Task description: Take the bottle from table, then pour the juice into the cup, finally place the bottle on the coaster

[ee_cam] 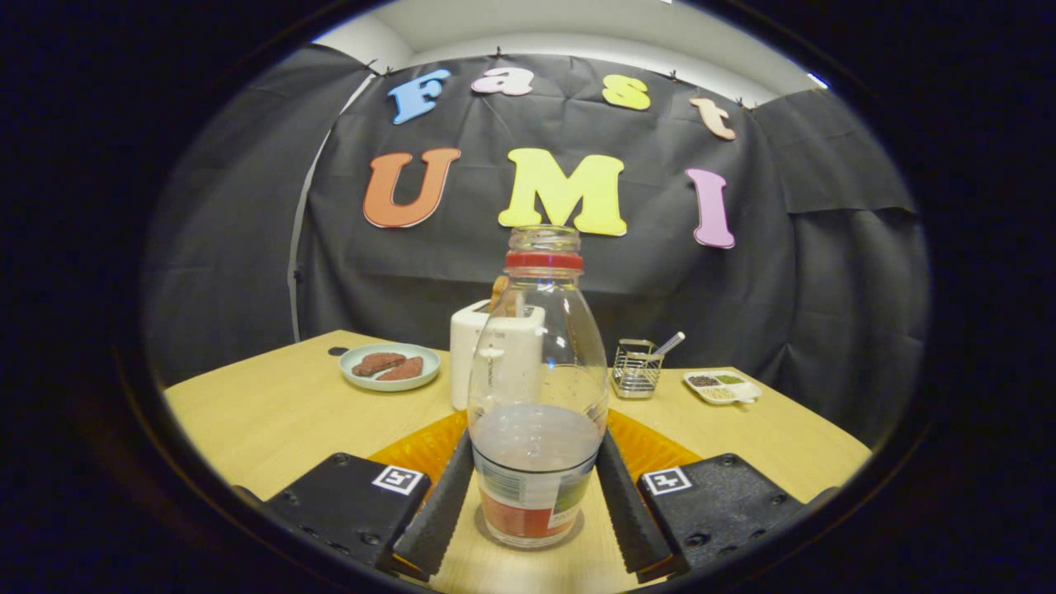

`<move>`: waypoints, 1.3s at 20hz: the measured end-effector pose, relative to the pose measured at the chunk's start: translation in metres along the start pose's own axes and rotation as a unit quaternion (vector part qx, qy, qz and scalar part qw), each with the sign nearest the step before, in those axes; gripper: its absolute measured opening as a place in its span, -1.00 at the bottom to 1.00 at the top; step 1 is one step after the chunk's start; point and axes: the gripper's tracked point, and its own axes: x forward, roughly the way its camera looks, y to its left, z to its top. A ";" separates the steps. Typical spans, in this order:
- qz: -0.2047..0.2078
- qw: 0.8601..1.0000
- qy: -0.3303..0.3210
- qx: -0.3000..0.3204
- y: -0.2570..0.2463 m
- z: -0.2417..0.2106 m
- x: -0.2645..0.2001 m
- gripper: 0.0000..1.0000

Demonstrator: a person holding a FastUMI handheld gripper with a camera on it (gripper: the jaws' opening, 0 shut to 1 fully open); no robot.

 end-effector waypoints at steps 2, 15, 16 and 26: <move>-0.001 1.000 0.005 0.007 -0.003 -0.009 0.006 0.64; 0.004 1.000 -0.005 0.025 -0.008 -0.006 0.006 1.00; 0.004 1.000 -0.008 0.025 -0.008 -0.004 0.002 1.00; -0.007 0.999 -0.043 0.026 -0.010 0.056 -0.048 1.00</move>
